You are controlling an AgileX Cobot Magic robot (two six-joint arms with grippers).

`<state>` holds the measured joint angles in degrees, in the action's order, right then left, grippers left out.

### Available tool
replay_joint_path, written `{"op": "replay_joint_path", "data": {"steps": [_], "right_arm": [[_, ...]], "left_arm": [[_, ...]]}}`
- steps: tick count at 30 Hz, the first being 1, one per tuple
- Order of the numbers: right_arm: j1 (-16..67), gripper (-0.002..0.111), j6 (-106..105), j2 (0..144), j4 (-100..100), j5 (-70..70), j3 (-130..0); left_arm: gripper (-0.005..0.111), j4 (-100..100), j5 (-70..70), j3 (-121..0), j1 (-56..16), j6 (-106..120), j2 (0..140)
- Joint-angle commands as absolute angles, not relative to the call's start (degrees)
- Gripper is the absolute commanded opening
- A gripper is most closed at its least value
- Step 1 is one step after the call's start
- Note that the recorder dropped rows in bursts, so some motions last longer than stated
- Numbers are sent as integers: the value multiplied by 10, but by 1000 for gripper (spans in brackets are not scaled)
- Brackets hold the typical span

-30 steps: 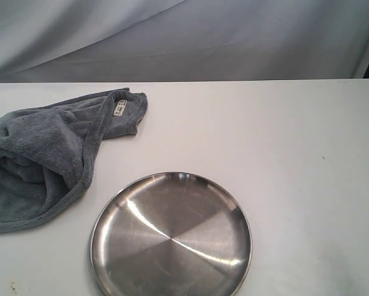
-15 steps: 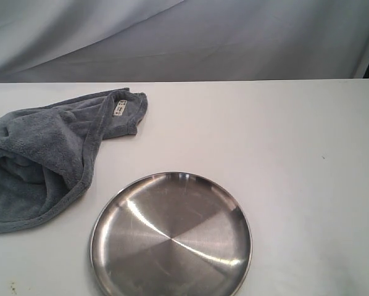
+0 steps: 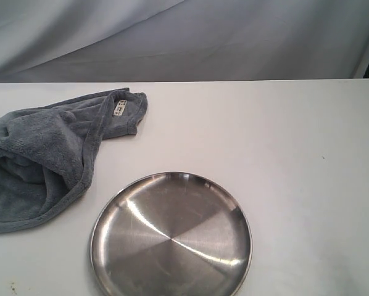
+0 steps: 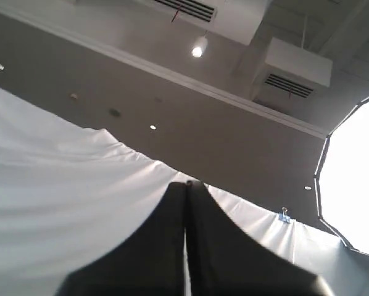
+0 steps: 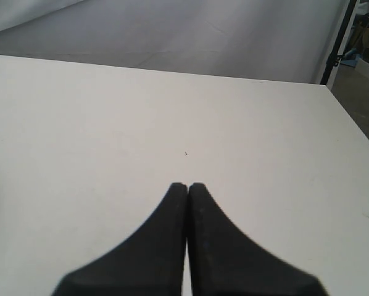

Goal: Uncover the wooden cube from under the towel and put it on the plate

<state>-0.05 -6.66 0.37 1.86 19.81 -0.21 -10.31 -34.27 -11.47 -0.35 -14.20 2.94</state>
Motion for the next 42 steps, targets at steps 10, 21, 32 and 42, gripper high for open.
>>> {"op": "replay_joint_path", "data": {"steps": [10,21,32,42], "right_arm": [[-5,0,-69,0,21,197,0],[-5,0,-69,0,21,197,0],[-5,0,-69,0,21,197,0],[-5,0,-69,0,21,197,0]], "left_arm": [[1,127,157,-582,-7,-98,515],[1,125,452,-650,-7,50,690],[1,108,587,-650,-7,78,831],[1,-11,510,-650,-7,172,921]]}}
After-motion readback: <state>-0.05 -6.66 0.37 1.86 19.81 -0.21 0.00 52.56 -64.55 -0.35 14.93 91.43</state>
